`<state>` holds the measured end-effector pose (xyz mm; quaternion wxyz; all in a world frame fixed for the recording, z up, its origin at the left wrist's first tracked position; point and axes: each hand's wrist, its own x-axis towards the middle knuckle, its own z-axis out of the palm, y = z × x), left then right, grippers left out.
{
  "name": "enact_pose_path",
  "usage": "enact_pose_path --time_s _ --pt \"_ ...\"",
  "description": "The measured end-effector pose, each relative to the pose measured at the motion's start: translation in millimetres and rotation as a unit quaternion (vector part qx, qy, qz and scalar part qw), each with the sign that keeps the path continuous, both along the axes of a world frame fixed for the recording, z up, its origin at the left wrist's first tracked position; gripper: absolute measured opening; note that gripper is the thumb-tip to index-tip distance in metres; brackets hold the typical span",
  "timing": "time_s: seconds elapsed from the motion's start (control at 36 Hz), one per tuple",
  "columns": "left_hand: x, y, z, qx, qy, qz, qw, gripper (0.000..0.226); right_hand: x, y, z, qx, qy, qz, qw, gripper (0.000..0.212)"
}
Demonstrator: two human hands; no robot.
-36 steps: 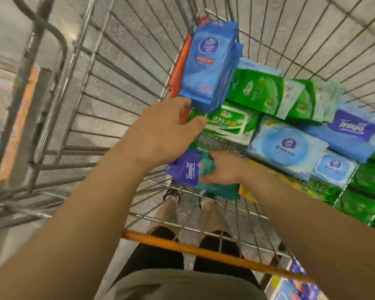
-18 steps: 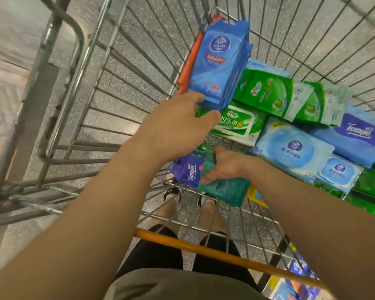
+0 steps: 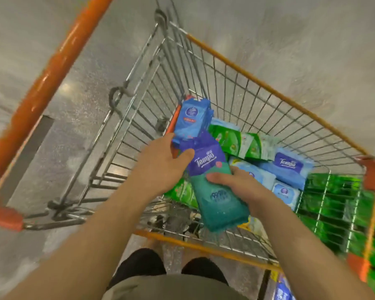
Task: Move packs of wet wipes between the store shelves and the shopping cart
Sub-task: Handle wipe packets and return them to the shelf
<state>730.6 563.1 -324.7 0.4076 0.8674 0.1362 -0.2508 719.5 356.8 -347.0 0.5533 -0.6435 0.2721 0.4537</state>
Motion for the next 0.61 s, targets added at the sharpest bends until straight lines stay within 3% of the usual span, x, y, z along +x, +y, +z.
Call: enact_pose_path --time_s 0.08,0.19,0.28,0.36,0.61 --pt "-4 -19 25 -0.090 0.023 0.015 0.996 0.071 -6 -1 45 0.052 -0.024 -0.137 0.989 0.057" --pt "-20 -46 58 -0.283 0.094 0.054 0.953 0.046 -19 0 103 0.123 -0.049 -0.263 0.956 0.036" --pt "-29 -60 74 -0.404 0.107 0.065 0.906 0.061 -31 2 140 0.175 -0.066 -0.314 0.931 0.030" --pt "-33 -72 90 -0.491 0.139 0.056 0.858 0.079 -47 2 165 0.152 -0.120 -0.352 0.916 0.041" --pt "-58 -128 145 -0.524 0.170 -0.025 0.834 0.091 -123 -40 228 0.003 -0.287 -0.396 0.872 0.034"
